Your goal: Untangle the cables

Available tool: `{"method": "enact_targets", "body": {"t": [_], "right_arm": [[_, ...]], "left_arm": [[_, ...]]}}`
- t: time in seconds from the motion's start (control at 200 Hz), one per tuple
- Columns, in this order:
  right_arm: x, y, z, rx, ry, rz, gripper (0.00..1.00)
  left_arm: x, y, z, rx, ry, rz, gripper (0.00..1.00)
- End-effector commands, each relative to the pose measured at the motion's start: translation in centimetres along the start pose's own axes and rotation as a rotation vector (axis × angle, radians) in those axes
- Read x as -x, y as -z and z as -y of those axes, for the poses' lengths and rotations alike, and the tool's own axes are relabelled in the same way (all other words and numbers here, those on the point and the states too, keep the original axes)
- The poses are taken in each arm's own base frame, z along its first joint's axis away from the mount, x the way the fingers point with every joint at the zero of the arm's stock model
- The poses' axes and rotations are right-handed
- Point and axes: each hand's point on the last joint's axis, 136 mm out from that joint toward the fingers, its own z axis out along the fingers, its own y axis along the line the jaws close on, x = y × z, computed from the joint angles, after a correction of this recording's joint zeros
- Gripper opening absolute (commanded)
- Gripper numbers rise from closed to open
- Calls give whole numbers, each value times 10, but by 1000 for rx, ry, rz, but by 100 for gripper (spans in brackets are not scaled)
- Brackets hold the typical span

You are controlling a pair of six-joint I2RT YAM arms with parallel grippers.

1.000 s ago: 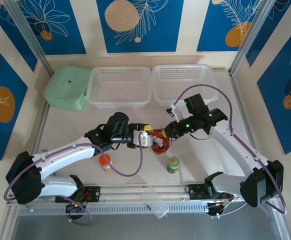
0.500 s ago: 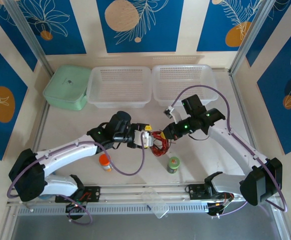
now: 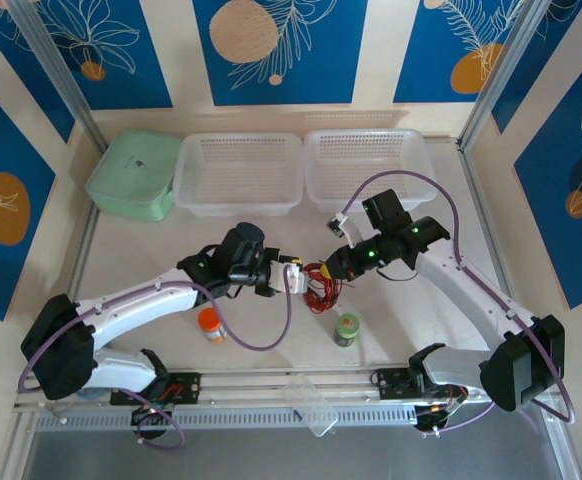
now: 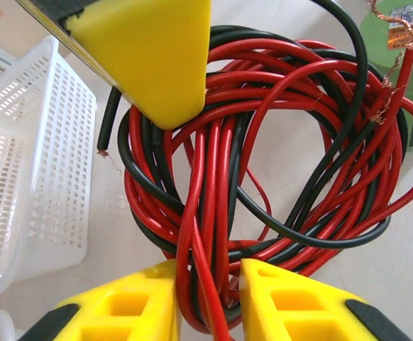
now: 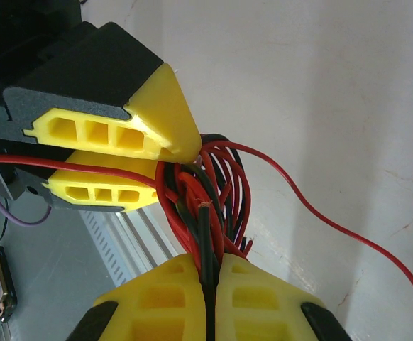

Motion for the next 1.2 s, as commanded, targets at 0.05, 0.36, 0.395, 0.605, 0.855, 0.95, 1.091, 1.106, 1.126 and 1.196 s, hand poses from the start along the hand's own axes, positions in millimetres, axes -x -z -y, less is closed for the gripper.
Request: {"method": "enact_targets", "body": {"t": [0.05, 0.36, 0.395, 0.605, 0.855, 0.95, 1.091, 1.106, 1.126, 1.196], "right_arm": [[7, 5, -18, 64, 36, 27, 0], [3, 2, -15, 65, 1, 43, 0], [2, 1, -12, 61, -13, 49, 0], [0, -3, 24, 21, -199, 113, 0], [-12, -14, 72, 19, -488, 186, 0], [-20, -25, 85, 2, -565, 183, 0], [-34, -40, 109, -67, -684, 176, 0], [-35, -41, 111, -78, -696, 176, 0], [-37, -43, 114, -90, -710, 176, 0], [-41, -49, 118, -113, -736, 175, 0]], "left_arm": [[8, -2, -3, -26, 7, 26, 20], [10, -2, -1, -39, 16, 43, 0], [9, -1, -2, -25, 19, 42, 0], [-17, 1, -23, 153, 126, -55, 0], [-62, 4, -36, 331, 347, -178, 0], [-75, 3, -39, 383, 426, -218, 0], [-97, -2, -40, 436, 548, -291, 0], [-99, -3, -40, 442, 560, -297, 0], [-103, -3, -40, 455, 579, -305, 0], [-111, -5, -37, 475, 622, -316, 0]]}}
